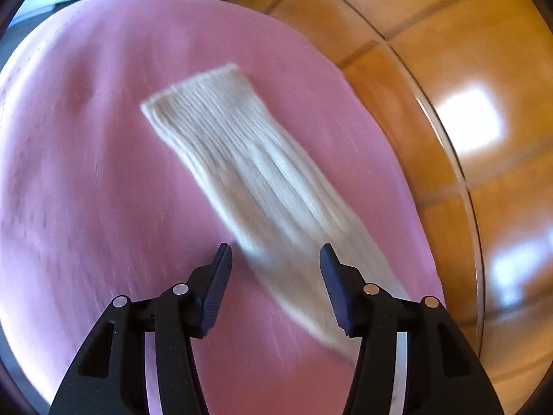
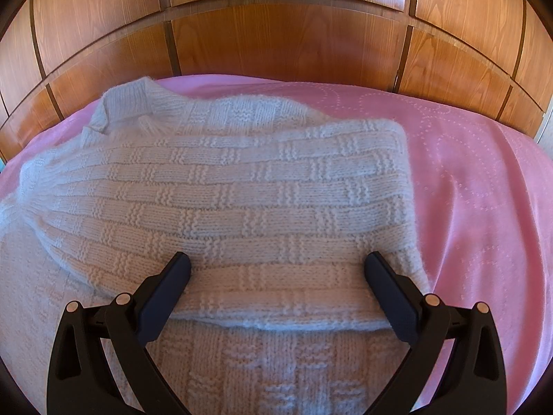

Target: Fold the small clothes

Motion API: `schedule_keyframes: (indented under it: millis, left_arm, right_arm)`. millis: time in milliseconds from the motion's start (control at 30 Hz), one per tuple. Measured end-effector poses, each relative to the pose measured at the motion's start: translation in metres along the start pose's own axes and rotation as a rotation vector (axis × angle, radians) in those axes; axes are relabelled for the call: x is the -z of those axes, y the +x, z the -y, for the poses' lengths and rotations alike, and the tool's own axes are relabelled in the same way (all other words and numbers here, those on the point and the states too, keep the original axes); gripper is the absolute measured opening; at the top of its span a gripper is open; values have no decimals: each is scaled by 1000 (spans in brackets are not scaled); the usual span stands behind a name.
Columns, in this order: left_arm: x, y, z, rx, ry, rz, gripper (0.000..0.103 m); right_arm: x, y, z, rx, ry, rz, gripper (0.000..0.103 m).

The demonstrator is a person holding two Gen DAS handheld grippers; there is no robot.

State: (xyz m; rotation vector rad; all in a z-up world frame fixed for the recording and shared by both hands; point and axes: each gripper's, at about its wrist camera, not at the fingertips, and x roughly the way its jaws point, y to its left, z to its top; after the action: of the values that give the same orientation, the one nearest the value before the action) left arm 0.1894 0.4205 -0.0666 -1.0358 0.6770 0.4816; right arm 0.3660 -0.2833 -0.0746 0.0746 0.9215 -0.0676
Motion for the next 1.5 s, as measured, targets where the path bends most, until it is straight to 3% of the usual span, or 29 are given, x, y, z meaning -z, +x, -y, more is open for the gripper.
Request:
schedule_keyframes:
  millis: [33, 100, 167, 267, 367, 500, 633, 767, 833, 900, 1000, 1033, 1067, 1100, 1200, 1367, 1433, 1500]
  left_arm:
    - [-7, 4, 1, -7, -10, 5, 52]
    - [-10, 11, 9, -44, 6, 14, 25]
    - [-14, 16, 19, -61, 25, 2, 9]
    - [-8, 12, 53, -82, 163, 29, 7]
    - [14, -2, 103, -8, 316, 45, 6]
    - [70, -15, 165, 104, 509, 31, 6]
    - [161, -17, 223, 257, 689, -69, 6]
    - [254, -5, 256, 319, 842, -185, 6]
    - [294, 3, 259, 318, 900, -253, 7]
    - [315, 7, 253, 336, 907, -324, 21]
    - [323, 8, 236, 319, 913, -345, 21]
    - [318, 11, 232, 315, 921, -353, 26]
    - [314, 12, 231, 325, 916, -356, 40]
    - [306, 5, 221, 350, 889, -339, 44]
    - [291, -10, 199, 335, 838, -288, 44]
    - [285, -32, 165, 276, 884, -200, 44]
    - [289, -36, 151, 249, 913, -184, 44]
    - [296, -34, 140, 220, 933, -178, 44]
  right_arm:
    - [0, 0, 0, 1, 0, 0, 101]
    - [0, 0, 0, 2, -1, 1, 101]
    - [0, 0, -1, 4, -3, -1, 101]
    - [0, 1, -1, 4, -5, -1, 101]
    - [0, 1, 0, 3, -6, -1, 101]
    - [0, 1, -1, 5, -8, 1, 101]
    - [0, 1, 0, 4, -9, 1, 101]
    - [0, 1, 1, -2, -6, 3, 101]
    - [0, 1, 3, -8, -1, 4, 101]
    - [0, 0, 4, -11, 1, 7, 101]
    - [0, 0, 6, -17, 7, 8, 101]
    - [0, 0, 7, -17, 8, 8, 101]
    - [0, -1, 7, -17, 8, 9, 101]
    - [1, -1, 8, -18, 9, 10, 101]
    - [1, -1, 8, -19, 13, 11, 101]
    - [0, -4, 6, -5, 9, 6, 101]
    - [-3, -14, 0, 32, -8, 23, 98]
    - [-5, -35, -16, -23, -23, 76, 84]
